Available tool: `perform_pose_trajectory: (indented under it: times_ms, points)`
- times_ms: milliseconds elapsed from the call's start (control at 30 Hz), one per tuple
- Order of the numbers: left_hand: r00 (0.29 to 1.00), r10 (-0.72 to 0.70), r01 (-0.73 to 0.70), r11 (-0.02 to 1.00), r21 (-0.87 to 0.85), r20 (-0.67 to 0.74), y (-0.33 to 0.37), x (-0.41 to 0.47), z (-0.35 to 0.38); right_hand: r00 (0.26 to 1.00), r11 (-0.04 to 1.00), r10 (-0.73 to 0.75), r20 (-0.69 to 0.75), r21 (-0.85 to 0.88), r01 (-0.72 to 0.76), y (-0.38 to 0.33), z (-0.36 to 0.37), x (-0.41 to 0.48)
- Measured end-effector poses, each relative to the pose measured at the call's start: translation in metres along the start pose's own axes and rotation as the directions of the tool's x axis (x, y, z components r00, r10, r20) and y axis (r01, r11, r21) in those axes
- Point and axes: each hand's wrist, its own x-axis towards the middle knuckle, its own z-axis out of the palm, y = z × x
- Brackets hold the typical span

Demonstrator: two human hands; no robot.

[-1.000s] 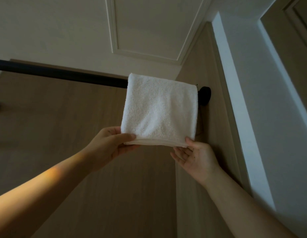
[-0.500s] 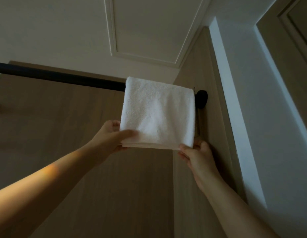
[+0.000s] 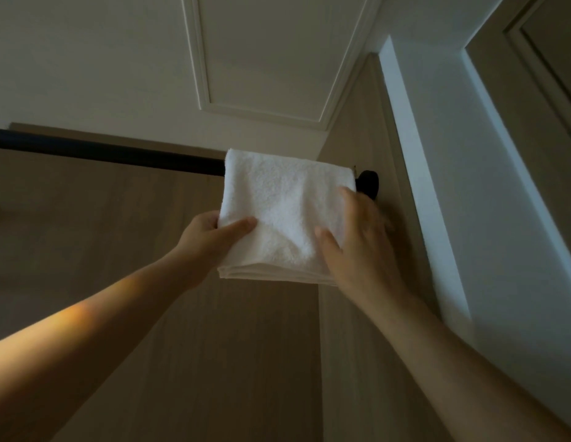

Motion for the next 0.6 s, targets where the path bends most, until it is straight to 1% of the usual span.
perform_pose_trajectory:
  times_ms: [67, 200, 267, 333, 400, 467, 533, 600]
  points:
    - [1.0, 0.014, -0.014, 1.0, 0.007, 0.005, 0.0, 0.0, 0.0, 0.995, 0.993, -0.102, 0.0, -0.056, 0.102, -0.01, 0.002, 0.032]
    - [1.0, 0.014, -0.014, 1.0, 0.007, -0.005, -0.001, 0.0, -0.001, 0.986, 0.972, -0.156, 0.063, -0.168, 0.165, -0.021, 0.012, 0.092]
    - [1.0, 0.014, -0.014, 1.0, 0.003, -0.005, -0.001, 0.001, -0.001, 0.983, 0.967, -0.149, 0.109, -0.193, 0.168, -0.026, 0.019, 0.113]
    - [1.0, 0.019, -0.019, 1.0, 0.002, -0.001, -0.002, 0.002, 0.0, 0.973, 0.978, -0.1, 0.21, -0.159, 0.135, -0.031, 0.026, 0.122]
    - [1.0, 0.026, -0.026, 1.0, 0.007, -0.003, -0.003, 0.001, -0.001, 0.959, 0.972, -0.071, 0.276, -0.195, 0.128, -0.033, 0.035, 0.121]
    - [0.999, 0.034, -0.034, 0.999, 0.015, -0.002, -0.003, 0.001, -0.001, 0.967, 0.963, -0.082, 0.241, -0.232, 0.139, -0.031, 0.039, 0.118]
    - [0.999, 0.038, -0.038, 0.999, 0.018, -0.003, -0.003, 0.001, 0.0, 0.975, 0.96, -0.103, 0.198, -0.238, 0.15, -0.028, 0.04, 0.116]
    - [0.999, 0.043, -0.042, 0.999, 0.029, -0.014, -0.002, 0.001, 0.002, 0.976, 0.958, -0.116, 0.186, -0.237, 0.159, -0.026, 0.04, 0.116]
